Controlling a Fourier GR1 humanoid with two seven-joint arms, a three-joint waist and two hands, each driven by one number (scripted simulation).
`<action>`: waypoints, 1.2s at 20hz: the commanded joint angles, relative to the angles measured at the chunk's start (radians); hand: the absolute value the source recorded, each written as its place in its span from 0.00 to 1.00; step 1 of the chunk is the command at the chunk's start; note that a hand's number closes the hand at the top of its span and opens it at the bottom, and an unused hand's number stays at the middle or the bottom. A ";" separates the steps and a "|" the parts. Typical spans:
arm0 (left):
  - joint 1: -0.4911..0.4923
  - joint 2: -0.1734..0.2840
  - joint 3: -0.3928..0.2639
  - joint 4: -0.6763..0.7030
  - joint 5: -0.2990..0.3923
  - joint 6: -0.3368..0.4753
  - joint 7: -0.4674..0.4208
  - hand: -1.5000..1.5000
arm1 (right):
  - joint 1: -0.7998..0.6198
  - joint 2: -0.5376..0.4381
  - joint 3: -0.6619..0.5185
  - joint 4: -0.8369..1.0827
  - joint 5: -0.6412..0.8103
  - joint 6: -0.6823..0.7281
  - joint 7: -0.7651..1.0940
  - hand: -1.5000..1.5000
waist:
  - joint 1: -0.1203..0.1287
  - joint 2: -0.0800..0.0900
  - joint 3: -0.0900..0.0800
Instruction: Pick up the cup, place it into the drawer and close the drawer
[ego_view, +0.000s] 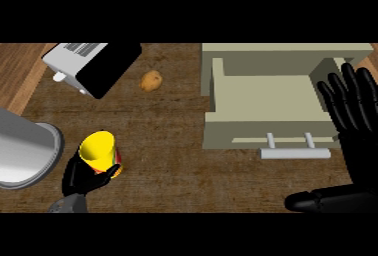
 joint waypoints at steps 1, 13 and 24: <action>0.028 -0.034 -0.033 -0.042 0.003 -0.078 -0.054 1.00 | 0.034 -0.012 -0.026 -0.006 -0.016 0.020 -0.027 0.00 | 0.004 -0.002 0.001; -0.058 -0.018 0.014 0.066 -0.018 0.101 -0.241 1.00 | 0.013 -0.013 -0.034 0.022 -0.016 0.026 -0.052 0.00 | -0.002 0.001 0.000; -0.021 -0.041 -0.049 -0.280 0.038 0.062 -0.104 1.00 | -0.006 -0.001 0.012 0.029 0.058 -0.011 -0.016 0.00 | 0.016 -0.006 0.002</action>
